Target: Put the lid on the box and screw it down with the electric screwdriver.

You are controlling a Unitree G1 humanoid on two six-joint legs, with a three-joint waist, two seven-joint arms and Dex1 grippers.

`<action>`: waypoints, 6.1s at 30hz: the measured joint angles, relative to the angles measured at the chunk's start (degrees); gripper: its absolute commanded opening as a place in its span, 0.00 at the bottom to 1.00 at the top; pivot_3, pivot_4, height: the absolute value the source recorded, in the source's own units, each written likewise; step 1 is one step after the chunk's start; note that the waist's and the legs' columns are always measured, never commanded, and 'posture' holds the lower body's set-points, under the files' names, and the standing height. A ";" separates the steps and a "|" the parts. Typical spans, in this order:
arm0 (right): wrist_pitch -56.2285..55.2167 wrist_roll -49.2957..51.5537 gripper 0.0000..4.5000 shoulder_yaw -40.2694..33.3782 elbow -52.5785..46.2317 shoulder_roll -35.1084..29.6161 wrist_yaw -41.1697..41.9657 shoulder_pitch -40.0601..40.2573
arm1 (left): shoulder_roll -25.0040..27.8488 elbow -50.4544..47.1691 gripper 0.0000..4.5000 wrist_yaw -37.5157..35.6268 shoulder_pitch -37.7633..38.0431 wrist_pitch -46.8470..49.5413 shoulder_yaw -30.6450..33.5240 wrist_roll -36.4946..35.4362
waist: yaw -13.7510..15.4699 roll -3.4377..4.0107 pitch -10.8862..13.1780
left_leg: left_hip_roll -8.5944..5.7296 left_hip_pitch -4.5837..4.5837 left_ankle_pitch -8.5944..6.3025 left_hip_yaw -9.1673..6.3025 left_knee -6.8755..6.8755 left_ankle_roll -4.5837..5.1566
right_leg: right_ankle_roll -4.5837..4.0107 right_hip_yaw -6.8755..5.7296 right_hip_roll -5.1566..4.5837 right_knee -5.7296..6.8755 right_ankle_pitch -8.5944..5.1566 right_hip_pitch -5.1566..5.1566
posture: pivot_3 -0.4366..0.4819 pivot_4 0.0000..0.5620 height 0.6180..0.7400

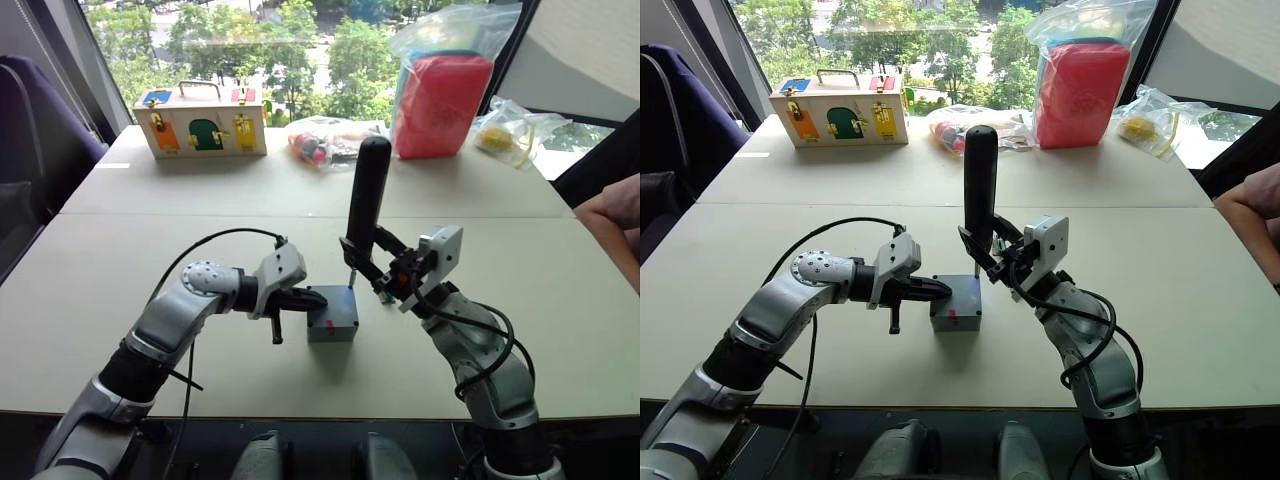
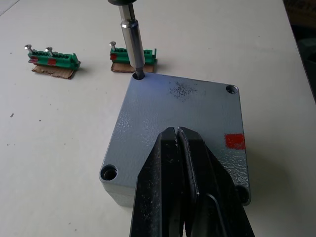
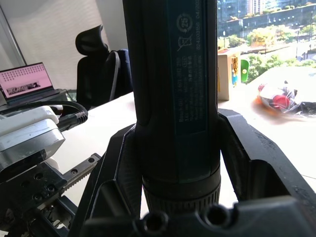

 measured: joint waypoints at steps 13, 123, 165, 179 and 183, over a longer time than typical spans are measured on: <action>14.60 4.61 0.41 -2.63 -2.81 -4.68 -1.16 -10.07 | -0.02 1.21 0.00 -0.81 -0.02 -2.48 0.07 0.25 | 0.03 0.23 0.16 | -0.08 -0.44 0.00 0.00 -0.02 0.01 | -0.02 -0.01 -0.10 0.00 0.00 -0.47 | 0.48 0.27 1.00; 28.53 7.25 1.00 10.08 -3.93 -31.47 21.26 -9.86 | 9.36 -2.40 0.00 -8.78 6.90 -0.54 2.44 1.90 | 0.21 0.48 1.55 | -0.18 -1.39 -0.07 0.15 0.91 0.54 | 0.67 -0.06 -0.21 0.13 0.42 -1.00 | 0.48 0.27 1.00; 33.25 7.94 1.00 0.23 -4.50 -33.15 21.29 -9.99 | 5.69 4.75 0.00 -4.38 1.87 -3.53 4.62 3.06 | 0.16 0.48 1.54 | -0.19 -1.38 -0.08 0.13 0.96 0.55 | 0.68 -0.08 -0.18 0.15 0.43 -0.97 | 0.48 0.27 1.00; 48.07 6.65 0.90 -2.63 4.80 -21.11 6.56 -16.94 | 5.60 -0.51 0.00 -5.44 3.15 -0.50 4.53 0.86 | 0.01 0.48 1.54 | -0.20 -1.40 -0.08 0.15 0.95 0.55 | 0.68 -0.07 -0.18 0.18 0.43 -1.01 | 0.48 0.27 1.00; 48.72 5.90 0.58 -2.67 5.69 -20.43 4.61 -17.93 | 5.02 -2.10 0.00 -5.35 3.45 0.67 4.53 0.11 | 0.03 0.48 1.54 | -0.20 -1.40 -0.08 0.15 0.95 0.55 | 0.68 -0.07 -0.18 0.20 0.43 -1.02 | 0.48 0.27 1.00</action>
